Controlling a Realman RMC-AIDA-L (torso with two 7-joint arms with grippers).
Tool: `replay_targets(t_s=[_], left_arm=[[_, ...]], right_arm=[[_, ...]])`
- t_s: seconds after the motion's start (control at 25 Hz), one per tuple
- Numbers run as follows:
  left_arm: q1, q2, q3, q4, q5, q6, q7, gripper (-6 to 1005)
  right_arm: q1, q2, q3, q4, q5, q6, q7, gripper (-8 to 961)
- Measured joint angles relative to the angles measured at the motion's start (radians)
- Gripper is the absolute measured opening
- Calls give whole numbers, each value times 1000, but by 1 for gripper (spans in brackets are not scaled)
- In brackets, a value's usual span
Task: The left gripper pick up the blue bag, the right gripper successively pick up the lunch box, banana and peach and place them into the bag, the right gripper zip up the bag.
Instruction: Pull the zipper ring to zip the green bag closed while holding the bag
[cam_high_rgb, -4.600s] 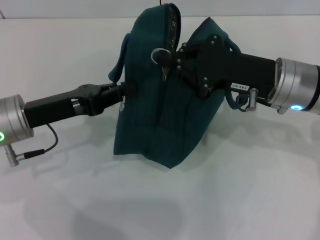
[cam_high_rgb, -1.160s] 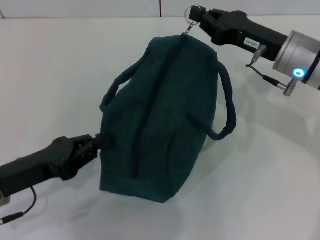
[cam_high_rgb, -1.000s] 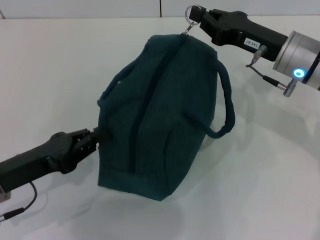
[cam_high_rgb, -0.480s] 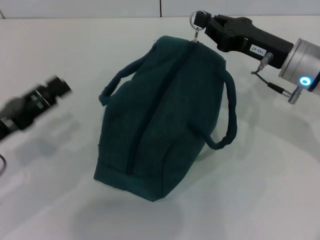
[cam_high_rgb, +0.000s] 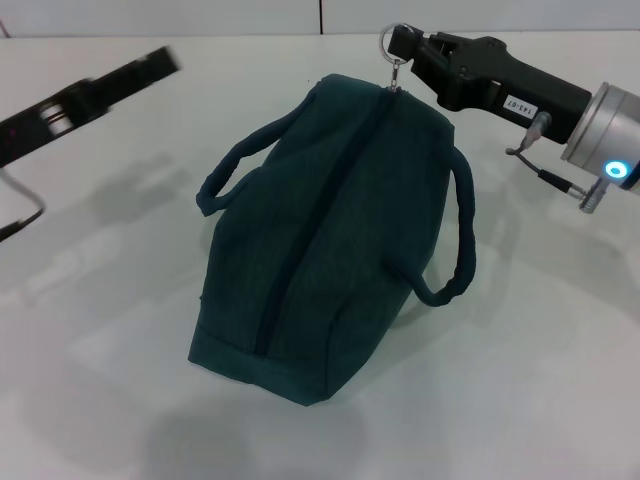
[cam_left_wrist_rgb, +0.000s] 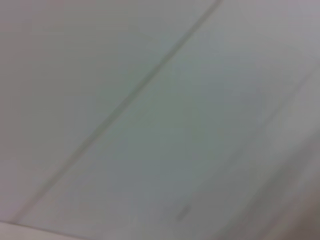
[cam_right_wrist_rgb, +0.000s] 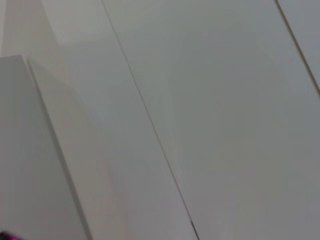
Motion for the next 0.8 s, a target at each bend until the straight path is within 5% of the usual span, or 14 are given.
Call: replay_targets(t_s=[0.32,0.6,0.8], left_arm=[[-140,34,278,22,16,1,-190,869],[-131,-22,314,189,32,3,-301,874],[-141,-38,314,202,46,-26,-329,870]], right_arm=[[0,-1,7,5,13,-21,-25,7],[-4,-3,11,6,20,-22,-26,7],[-6,-3,13,7,20,-22,-37,7]])
